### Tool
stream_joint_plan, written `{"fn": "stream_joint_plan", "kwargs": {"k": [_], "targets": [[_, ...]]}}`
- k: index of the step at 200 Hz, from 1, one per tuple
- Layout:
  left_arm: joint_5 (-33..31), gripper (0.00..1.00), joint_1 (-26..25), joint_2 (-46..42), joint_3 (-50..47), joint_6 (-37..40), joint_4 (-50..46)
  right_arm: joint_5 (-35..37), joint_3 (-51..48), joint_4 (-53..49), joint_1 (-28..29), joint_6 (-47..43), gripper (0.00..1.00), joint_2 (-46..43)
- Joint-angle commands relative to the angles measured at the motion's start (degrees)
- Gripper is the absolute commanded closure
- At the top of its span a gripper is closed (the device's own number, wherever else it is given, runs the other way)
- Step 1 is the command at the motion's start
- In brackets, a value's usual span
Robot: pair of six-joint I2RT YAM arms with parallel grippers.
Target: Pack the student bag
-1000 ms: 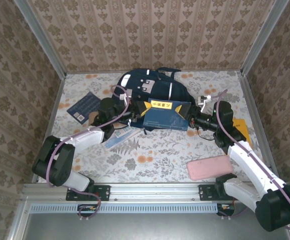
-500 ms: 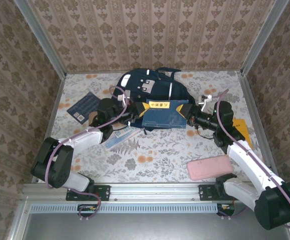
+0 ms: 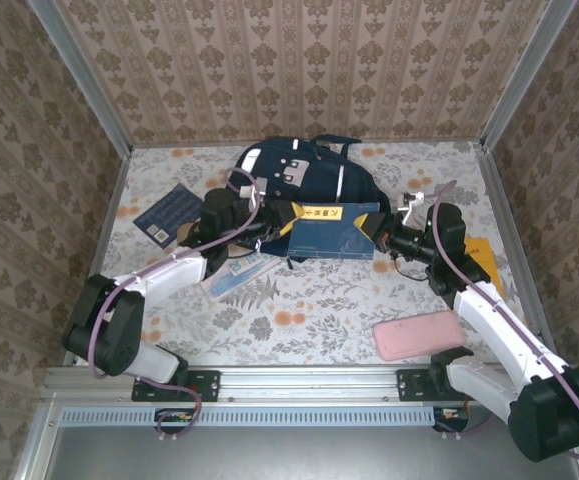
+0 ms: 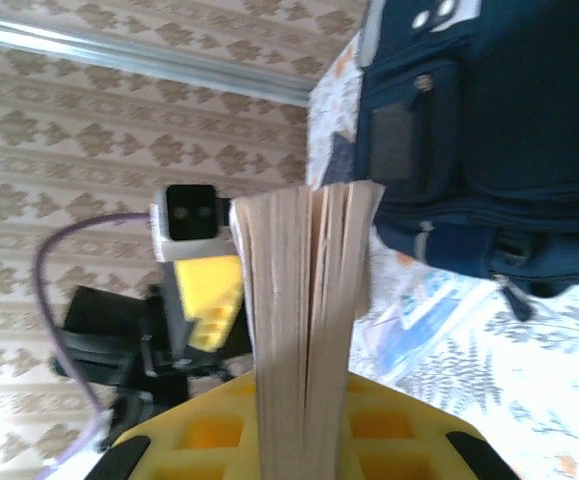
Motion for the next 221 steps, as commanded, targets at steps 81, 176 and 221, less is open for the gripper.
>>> {"fn": "stream_joint_plan", "kwargs": {"k": [81,176,221], "targets": [[-7.4,0.38,-3.4,28.7,45.1,28.1,-42.2,28.8,7.1,-35.0,-13.0,-16.4,1.0,-7.4],[-8.3,0.42,-4.3,52.3,70.3,33.2,-50.4,27.6,5.4,-32.0,-13.2,-19.8,1.0,-8.9],[-7.5,0.46,-5.6,56.6,73.5,32.4,-50.8,26.1,5.4,-31.3,-13.3,-20.3,1.0,-8.8]]}}
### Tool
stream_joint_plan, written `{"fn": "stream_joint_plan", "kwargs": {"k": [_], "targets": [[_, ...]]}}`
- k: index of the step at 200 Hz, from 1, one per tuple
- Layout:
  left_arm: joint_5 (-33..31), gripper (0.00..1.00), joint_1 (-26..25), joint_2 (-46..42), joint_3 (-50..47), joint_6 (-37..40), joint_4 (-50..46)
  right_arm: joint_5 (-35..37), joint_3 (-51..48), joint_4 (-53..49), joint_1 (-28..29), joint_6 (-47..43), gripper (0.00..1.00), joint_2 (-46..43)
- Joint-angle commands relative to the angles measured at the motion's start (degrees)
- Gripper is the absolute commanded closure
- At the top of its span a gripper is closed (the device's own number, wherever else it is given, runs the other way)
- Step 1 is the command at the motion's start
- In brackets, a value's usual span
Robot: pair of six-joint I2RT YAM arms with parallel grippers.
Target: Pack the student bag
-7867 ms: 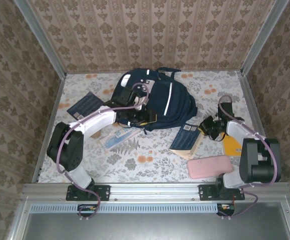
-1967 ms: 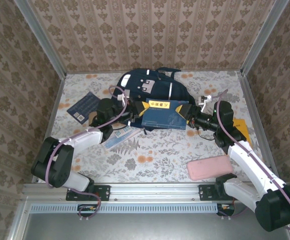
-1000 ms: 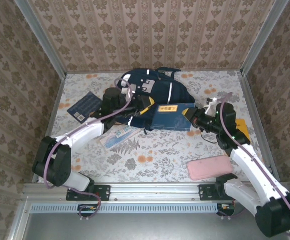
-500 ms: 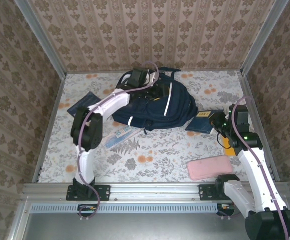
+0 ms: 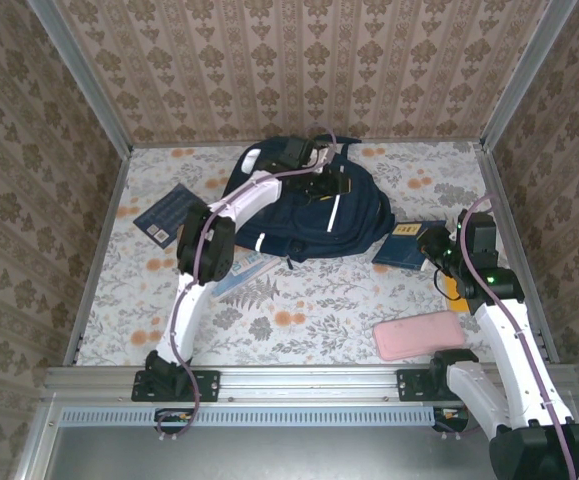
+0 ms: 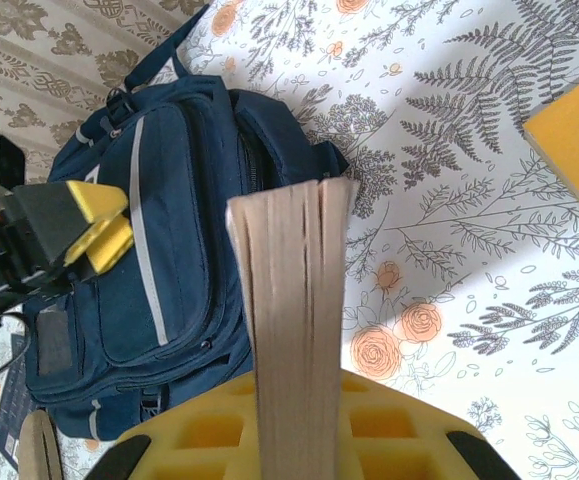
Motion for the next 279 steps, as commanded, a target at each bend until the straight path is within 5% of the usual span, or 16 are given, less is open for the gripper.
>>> {"fn": "stream_joint_plan", "kwargs": {"k": [1,43,85,147,182,217,279], "targets": [[0.4,0.46,-1.1,2.2,2.3,0.9,-2.0,-1.6,-0.1,2.6,-0.3,-1.1,1.0,-0.9],[-1.7,0.6,-1.6,2.8,2.5,2.2,-3.4,-2.8,-0.1,3.5,-0.4,-0.4,1.0,-0.7],[-3.9,1.0,-1.3,2.8,4.2,3.9,-4.4,-3.5,0.1,3.6,-0.3,0.3,1.0,-1.1],[-1.0,1.0,0.1,-3.5,15.1,8.3,-14.2,1.9,3.5,-0.5,-0.4,-0.1,1.0,-4.0],[6.5,1.0,3.4,-10.5,10.5,2.7,-11.1,1.9,4.0,0.6,-0.3,-0.9,1.0,-4.4],[10.5,1.0,5.7,-16.1,8.9,1.3,-10.6,-3.7,3.0,7.4,-0.3,-0.9,1.0,-3.3],[18.1,1.0,8.5,-21.8,5.5,0.2,-8.0,-20.4,0.8,35.6,-0.3,8.7,1.0,7.6]]}}
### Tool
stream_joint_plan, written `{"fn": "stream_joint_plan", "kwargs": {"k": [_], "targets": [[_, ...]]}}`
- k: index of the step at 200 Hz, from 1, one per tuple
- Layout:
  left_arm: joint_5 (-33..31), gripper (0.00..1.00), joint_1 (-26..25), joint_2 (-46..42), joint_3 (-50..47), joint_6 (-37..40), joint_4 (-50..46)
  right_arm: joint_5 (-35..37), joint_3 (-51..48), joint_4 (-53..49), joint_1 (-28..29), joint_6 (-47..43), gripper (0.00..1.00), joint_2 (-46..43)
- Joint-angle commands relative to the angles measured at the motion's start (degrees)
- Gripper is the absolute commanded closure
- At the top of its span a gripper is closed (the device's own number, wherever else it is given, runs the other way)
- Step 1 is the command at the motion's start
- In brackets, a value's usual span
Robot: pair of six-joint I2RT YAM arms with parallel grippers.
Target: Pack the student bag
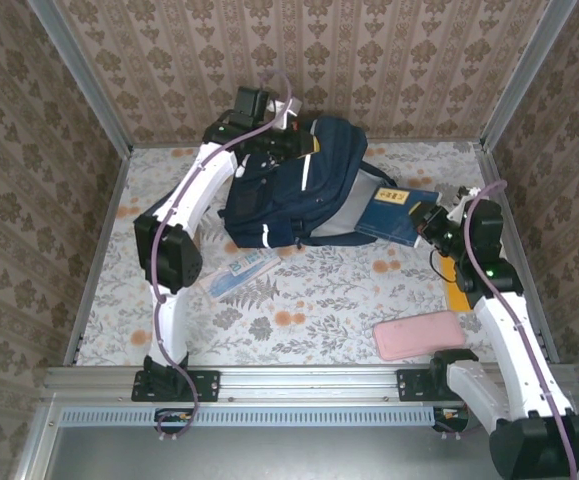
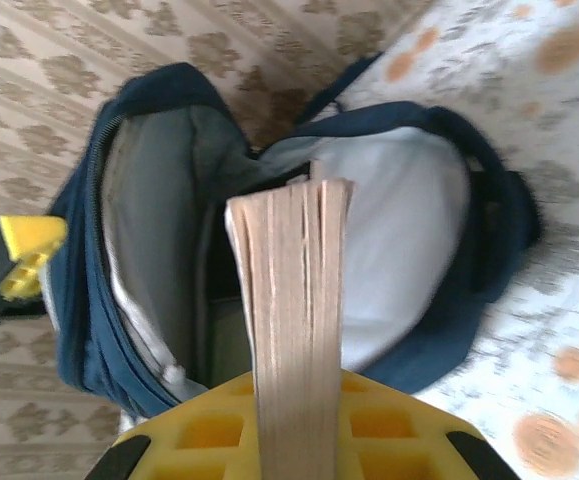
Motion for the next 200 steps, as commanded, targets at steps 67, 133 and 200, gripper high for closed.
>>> {"fn": "stream_joint_plan", "kwargs": {"k": [67,133,200], "targets": [[12.4,1.0,3.3,-6.9,-3.2,-5.2,12.0,-18.5,1.6,40.5,1.8,19.1,1.0,26.6],[14.3,1.0,4.2,-6.6,-2.2,-8.6,15.4,-15.0,5.1,49.5,10.8,19.9,1.0,40.9],[14.6,1.0,4.6,-6.8,-3.1,-10.1,17.2,-10.1,19.7,49.5,19.7,21.8,0.98,60.8]]}}
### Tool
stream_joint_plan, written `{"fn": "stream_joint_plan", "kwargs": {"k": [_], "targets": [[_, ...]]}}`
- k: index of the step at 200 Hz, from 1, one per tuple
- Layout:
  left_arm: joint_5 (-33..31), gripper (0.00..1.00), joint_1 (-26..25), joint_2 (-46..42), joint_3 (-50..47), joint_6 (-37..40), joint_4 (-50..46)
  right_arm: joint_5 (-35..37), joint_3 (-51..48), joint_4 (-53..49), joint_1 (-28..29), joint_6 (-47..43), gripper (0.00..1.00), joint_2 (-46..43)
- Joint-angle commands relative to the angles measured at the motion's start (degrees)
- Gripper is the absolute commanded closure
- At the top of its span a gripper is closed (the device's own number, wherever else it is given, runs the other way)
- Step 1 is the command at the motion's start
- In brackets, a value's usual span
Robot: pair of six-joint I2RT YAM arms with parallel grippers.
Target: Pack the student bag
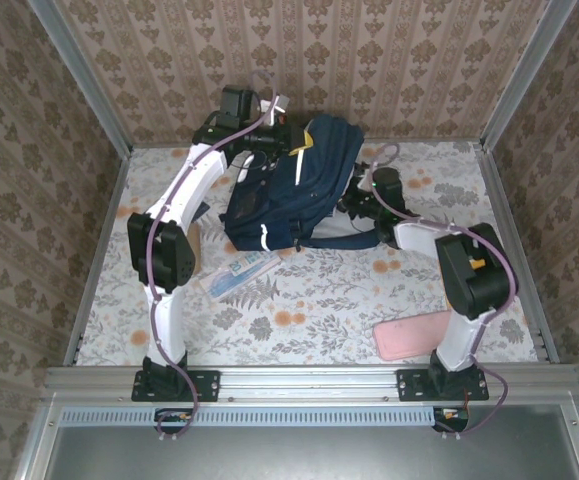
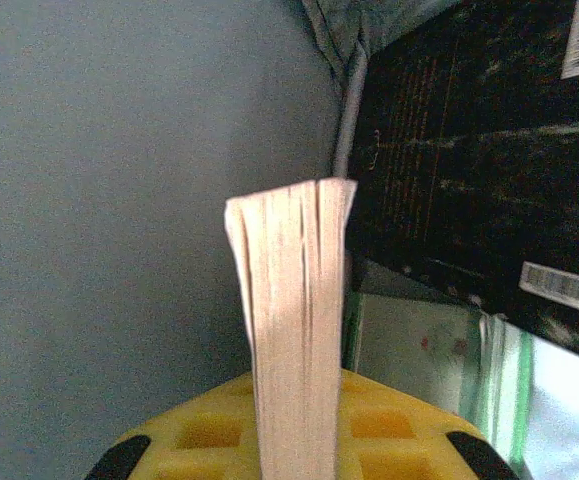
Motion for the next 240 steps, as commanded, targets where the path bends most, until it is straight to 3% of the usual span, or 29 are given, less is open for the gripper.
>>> {"fn": "stream_joint_plan", "kwargs": {"k": [1,21,40,64,134,179,207,240], "targets": [[4.6,1.0,0.6,-5.7,1.6,-1.0,8.4,1.9,6.0,1.9,2.4,1.1,0.98,6.1],[4.6,1.0,0.7,-5.4,1.5,-1.9,9.4,3.1,8.7,-1.5,4.5,-0.3,0.81,9.5],[4.8,1.0,0.8,-5.1,1.6,-2.8,10.4,4.7,9.4,-5.6,5.2,-2.6,0.48,10.1],[4.8,1.0,1.1,-4.9,1.6,-3.5,11.1,8.5,8.2,-11.9,4.8,-7.5,0.33,6.8],[4.4,1.0,1.6,-4.7,1.3,-3.8,11.3,15.8,7.3,-33.4,3.5,-19.9,0.26,-6.6],[2.9,1.0,1.0,-4.6,-2.1,-3.0,11.4,24.8,3.2,-46.2,2.0,-26.1,0.27,-18.1],[-0.2,1.0,-1.5,-3.5,-5.2,-0.9,10.1,36.7,2.6,-59.0,-2.1,-27.7,0.26,-25.7],[-4.4,0.99,-6.6,-0.9,-8.4,2.4,6.8,46.9,0.0,-67.6,-13.2,-26.6,0.22,-33.4]]}}
